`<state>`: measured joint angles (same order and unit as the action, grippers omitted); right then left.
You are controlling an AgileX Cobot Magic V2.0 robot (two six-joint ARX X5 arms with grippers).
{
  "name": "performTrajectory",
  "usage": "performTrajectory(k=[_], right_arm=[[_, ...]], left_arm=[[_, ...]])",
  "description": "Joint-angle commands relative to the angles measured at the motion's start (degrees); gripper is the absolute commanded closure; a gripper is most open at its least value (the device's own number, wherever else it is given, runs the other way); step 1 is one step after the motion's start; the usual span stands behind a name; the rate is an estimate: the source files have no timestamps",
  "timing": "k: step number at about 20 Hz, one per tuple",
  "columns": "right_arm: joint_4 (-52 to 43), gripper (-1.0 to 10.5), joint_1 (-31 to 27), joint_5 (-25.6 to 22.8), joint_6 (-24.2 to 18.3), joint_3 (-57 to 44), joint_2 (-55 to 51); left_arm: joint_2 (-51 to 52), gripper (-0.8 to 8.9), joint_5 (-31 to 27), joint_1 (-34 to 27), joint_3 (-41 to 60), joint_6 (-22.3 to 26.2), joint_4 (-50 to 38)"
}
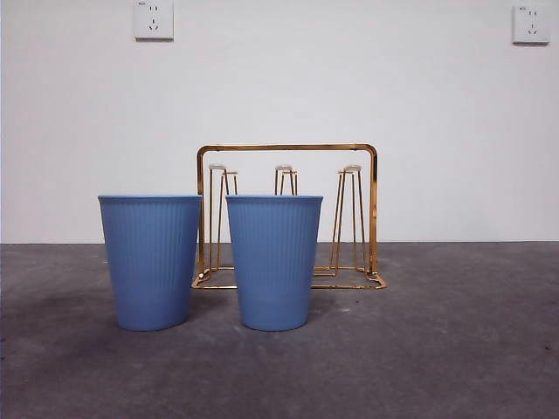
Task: Pick up cup 1,put cup 1 in the cup rack,pick up cup 2,put cup 2 in the cup rack
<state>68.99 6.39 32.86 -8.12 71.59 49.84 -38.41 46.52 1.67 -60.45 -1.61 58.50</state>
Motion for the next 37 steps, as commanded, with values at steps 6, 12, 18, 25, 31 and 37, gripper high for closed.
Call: performTrajectory(k=[6,12,18,25,31,37], right_arm=[[-8.9,3.5,5.5,1.3,6.9,1.0,9.2],[-18.3,3.5,20.5,-12.9,13.7,2.0,24.8],[-19.5,3.6,28.1,-24.0,14.7,9.6,40.9],[-19.3,4.5,29.2,-25.7,15.7,15.2,51.7],[-19.5,5.6,29.6,-25.6,15.7,15.2,57.0],[-20.0,9.5,29.7,-24.7,14.3,15.1,59.1]], left_arm=[[-2.0,1.67,5.1,0.2,-0.1,-0.3,-1.7],[-4.0,1.67,11.3,0.2,-0.1,-2.8,-6.0],[-4.6,1.67,12.6,0.2,-0.1,-3.3,-7.1],[-4.6,1.67,12.6,0.2,-0.1,-3.3,-7.1],[-4.7,1.67,12.4,0.2,-0.1,-3.3,-7.1],[-4.9,1.67,12.4,0.2,-0.1,-3.5,-7.0]])
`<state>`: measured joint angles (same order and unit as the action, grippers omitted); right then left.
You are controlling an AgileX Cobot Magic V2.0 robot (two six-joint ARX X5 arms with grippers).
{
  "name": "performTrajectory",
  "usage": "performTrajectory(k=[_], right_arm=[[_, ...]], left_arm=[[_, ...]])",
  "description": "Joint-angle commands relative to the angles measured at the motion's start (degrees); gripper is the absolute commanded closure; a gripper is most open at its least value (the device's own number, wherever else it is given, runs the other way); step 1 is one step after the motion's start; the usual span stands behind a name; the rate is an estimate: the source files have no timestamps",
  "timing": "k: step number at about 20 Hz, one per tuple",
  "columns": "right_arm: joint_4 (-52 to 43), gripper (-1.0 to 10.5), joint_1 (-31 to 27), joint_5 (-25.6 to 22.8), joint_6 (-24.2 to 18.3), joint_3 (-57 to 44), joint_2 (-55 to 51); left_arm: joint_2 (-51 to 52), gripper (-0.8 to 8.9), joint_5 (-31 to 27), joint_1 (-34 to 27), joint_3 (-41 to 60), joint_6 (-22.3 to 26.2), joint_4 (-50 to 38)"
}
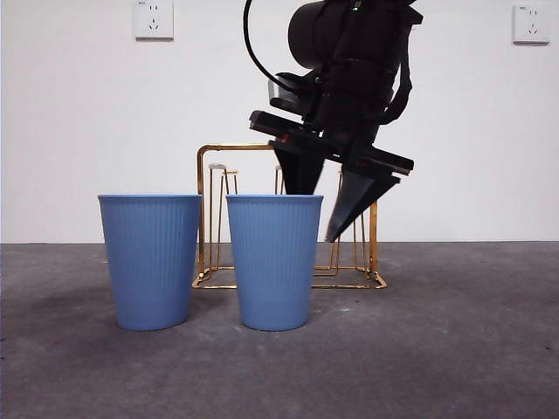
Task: Pick up cup 1,put cup 1 in the cup rack,pick up cup 2,put cup 2 in the cup rack
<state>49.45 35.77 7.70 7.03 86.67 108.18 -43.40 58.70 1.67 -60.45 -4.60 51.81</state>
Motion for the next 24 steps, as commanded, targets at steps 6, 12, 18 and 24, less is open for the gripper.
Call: performTrajectory(k=[6,12,18,24], right_arm=[[2.8,9.6,0.3,0.4,-4.4,0.1,-0.2],[3.8,9.6,0.1,0.4,-6.7,0.1,-16.3],[-7.9,9.6,0.1,0.4,-6.7,0.2,-41.7],[-21.4,9.6,0.2,0.5,-7.3,0.2,-55.6]], left_arm=[[-0.4,1.67,0.4,1.0,-0.1,-1.4,-0.5],[-1.9,1.67,8.3,3.7,-0.1,-10.0,-10.5],[-3.7,1.67,3.9,8.1,-0.1,-30.9,-39.1],[-9.5,1.67,-13.6,24.7,-0.1,-44.2,-67.8]])
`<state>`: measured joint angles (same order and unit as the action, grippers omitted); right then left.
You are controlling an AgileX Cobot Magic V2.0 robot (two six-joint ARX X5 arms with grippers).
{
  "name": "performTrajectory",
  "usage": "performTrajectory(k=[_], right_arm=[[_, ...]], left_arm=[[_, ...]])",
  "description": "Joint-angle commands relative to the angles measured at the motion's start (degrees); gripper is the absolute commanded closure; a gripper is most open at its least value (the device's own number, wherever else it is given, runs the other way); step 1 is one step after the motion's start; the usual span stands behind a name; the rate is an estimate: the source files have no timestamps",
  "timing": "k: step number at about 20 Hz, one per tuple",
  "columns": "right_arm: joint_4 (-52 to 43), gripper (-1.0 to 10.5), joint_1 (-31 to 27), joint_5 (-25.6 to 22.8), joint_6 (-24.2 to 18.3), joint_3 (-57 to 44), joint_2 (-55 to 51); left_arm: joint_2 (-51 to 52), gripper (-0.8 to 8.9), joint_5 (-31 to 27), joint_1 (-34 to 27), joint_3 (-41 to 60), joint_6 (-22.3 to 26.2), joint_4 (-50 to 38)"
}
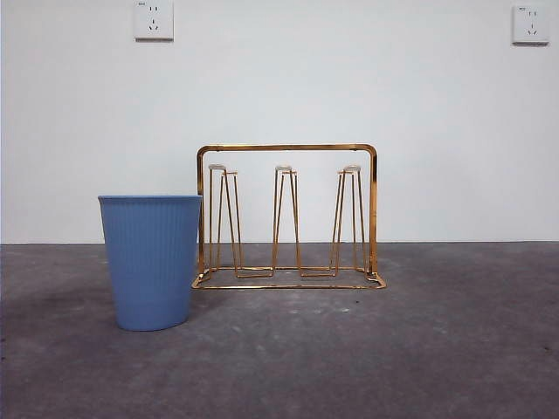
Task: Pick up cup 1,put cup 1 in the cup rack,pick up cup 2,put cup 2 in the cup rack
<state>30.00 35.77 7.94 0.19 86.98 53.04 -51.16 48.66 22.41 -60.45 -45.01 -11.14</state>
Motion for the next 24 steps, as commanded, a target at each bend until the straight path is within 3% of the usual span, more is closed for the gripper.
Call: performTrajectory(k=[1,6,9,14,19,24], right_arm=[[-3.1,9.6,0.2,0.3,-0.5,-0.1,-1.0],[-8.2,9.6,0.2,3.5,-0.4,-0.1,-1.7],[-9.2,9.6,0.2,3.7,-0.4,-0.1,-1.4],[-9.4,9.6,0.2,5.6,-0.4,-0.1,-0.7],[-9.6,9.6,0.2,5.6,-0.5,-0.1,-0.1],[-11.1,9.6,0.2,7.1,-0.4,-0.1,1.4]], left_arm=[[-2.9,1.67,-5.5,6.4,-0.1,-4.3,-7.8],[-10.0,1.67,-15.1,18.0,-0.1,-4.9,-23.6],[-14.3,1.67,-18.6,21.7,-0.1,-6.6,-33.3],[-19.2,1.67,-24.3,23.5,-0.1,-9.4,-42.3],[-22.6,1.67,-26.6,23.7,-0.1,-12.5,-49.4],[-24.5,1.67,-29.4,23.7,-0.1,-13.5,-52.1]])
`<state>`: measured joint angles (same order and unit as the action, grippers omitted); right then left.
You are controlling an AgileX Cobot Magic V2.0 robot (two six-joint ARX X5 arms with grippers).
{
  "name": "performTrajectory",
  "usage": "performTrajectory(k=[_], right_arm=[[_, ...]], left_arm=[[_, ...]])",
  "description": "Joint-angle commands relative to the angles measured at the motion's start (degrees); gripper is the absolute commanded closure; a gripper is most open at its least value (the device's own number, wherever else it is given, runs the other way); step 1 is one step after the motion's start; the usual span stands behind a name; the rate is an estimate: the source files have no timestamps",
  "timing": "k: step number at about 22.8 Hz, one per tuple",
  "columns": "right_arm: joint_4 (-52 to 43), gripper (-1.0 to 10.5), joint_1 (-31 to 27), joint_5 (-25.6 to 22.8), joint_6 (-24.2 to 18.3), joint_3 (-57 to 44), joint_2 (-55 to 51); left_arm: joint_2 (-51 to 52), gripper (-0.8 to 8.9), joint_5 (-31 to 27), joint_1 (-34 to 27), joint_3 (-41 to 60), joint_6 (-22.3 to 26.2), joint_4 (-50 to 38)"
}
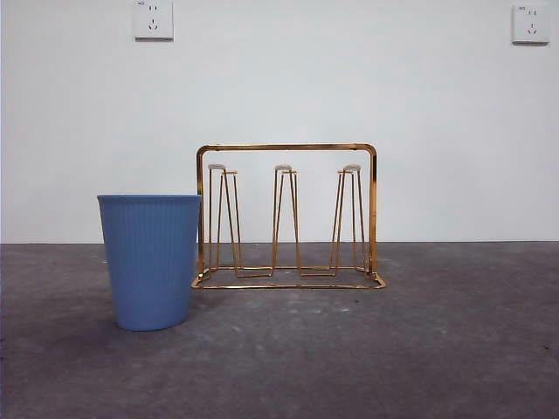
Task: Pick up cup 1,put cup 1 in the cup rack,pick up cup 2,put cup 2 in the cup rack
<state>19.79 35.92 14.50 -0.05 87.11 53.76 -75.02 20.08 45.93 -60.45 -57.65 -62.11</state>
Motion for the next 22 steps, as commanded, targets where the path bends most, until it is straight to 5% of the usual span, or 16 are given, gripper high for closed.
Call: performTrajectory(k=[1,11,15,20,22], right_arm=[[-1.0,9.6,0.1,0.5,-0.2,-0.2,1.0],[-3.1,9.6,0.1,1.6,-0.1,-0.2,5.8],[-3.1,9.6,0.1,2.0,-0.1,-0.2,6.9],[-3.1,9.6,0.1,2.0,-0.1,-0.2,6.8],[-3.0,9.6,0.1,2.0,-0.1,-0.2,6.8]], left_arm=[[-0.9,1.67,-0.8,0.2,-0.1,-0.9,-2.0],[-1.4,1.69,-2.1,0.1,-0.1,-1.5,-4.5],[-1.4,3.17,-2.1,0.1,-0.1,-1.2,-4.4],[-1.4,3.73,-2.1,0.1,-0.1,-1.2,-4.7],[-1.4,4.89,-2.1,0.1,-0.1,-1.2,-4.8]])
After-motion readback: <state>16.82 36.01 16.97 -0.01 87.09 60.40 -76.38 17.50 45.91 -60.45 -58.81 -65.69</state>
